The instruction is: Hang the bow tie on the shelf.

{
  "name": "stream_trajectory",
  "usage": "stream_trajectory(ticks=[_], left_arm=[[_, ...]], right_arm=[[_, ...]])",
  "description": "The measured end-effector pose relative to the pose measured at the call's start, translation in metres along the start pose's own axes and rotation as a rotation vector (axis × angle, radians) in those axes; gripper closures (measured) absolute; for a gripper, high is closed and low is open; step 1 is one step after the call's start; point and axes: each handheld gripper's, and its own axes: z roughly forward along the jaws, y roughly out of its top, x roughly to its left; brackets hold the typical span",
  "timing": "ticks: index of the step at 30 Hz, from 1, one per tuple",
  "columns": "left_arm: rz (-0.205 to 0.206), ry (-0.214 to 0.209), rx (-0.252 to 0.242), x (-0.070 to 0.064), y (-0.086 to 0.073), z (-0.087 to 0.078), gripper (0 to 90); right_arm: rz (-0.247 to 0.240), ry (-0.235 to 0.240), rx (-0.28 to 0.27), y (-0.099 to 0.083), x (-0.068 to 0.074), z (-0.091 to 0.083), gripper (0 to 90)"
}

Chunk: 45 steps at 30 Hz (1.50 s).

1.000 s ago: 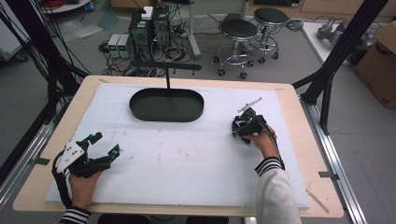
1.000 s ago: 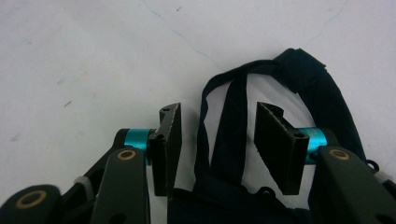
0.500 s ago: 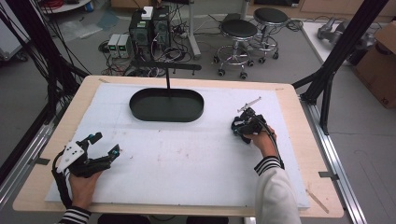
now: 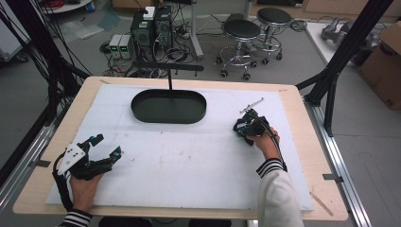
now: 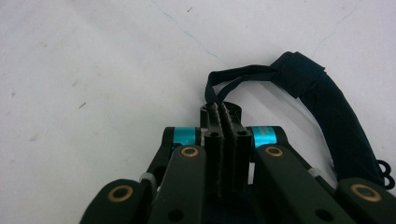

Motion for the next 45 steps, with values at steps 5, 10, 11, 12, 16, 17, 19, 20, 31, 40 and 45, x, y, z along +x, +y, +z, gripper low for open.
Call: stream_trajectory(ticks=[5, 10, 11, 12, 16, 17, 19, 20, 31, 40, 45], left_arm=[[-0.001, 0.000, -0.001, 0.000, 0.000, 0.000, 15.5], [-0.001, 0.000, -0.001, 0.000, 0.000, 0.000, 15.5], [-0.001, 0.000, -0.002, 0.000, 0.000, 0.000, 15.5], [-0.001, 0.000, -0.001, 0.000, 0.000, 0.000, 15.5], [-0.001, 0.000, -0.001, 0.000, 0.000, 0.000, 15.5], [0.000, 0.000, -0.001, 0.000, 0.000, 0.000, 15.5], [0.002, 0.000, 0.000, 0.000, 0.000, 0.000, 15.5], [0.000, 0.000, -0.002, 0.000, 0.000, 0.000, 15.5], [0.001, 0.000, -0.002, 0.000, 0.000, 0.000, 15.5], [0.001, -0.001, -0.003, 0.000, 0.000, 0.000, 15.5], [0.001, -0.001, -0.003, 0.000, 0.000, 0.000, 15.5]], right_arm=[[-0.007, -0.017, -0.033, 0.002, 0.003, -0.004, 87.5], [0.000, -0.020, -0.116, 0.005, 0.005, -0.013, 87.5], [0.003, -0.022, -0.140, 0.005, 0.006, -0.015, 87.5], [0.006, -0.023, -0.159, 0.006, 0.006, -0.017, 87.5], [0.002, -0.035, -0.229, 0.009, 0.009, -0.025, 87.5], [-0.006, -0.045, -0.251, 0.009, 0.010, -0.026, 87.5], [-0.014, -0.062, -0.281, 0.010, 0.013, -0.030, 87.5], [-0.020, -0.073, -0.299, 0.011, 0.014, -0.032, 87.5], [-0.004, -0.122, -0.490, 0.019, 0.025, -0.046, 87.5], [0.046, -0.129, -0.624, 0.026, 0.031, -0.055, 87.4], [0.058, -0.131, -0.666, 0.033, 0.035, -0.058, 87.5]])
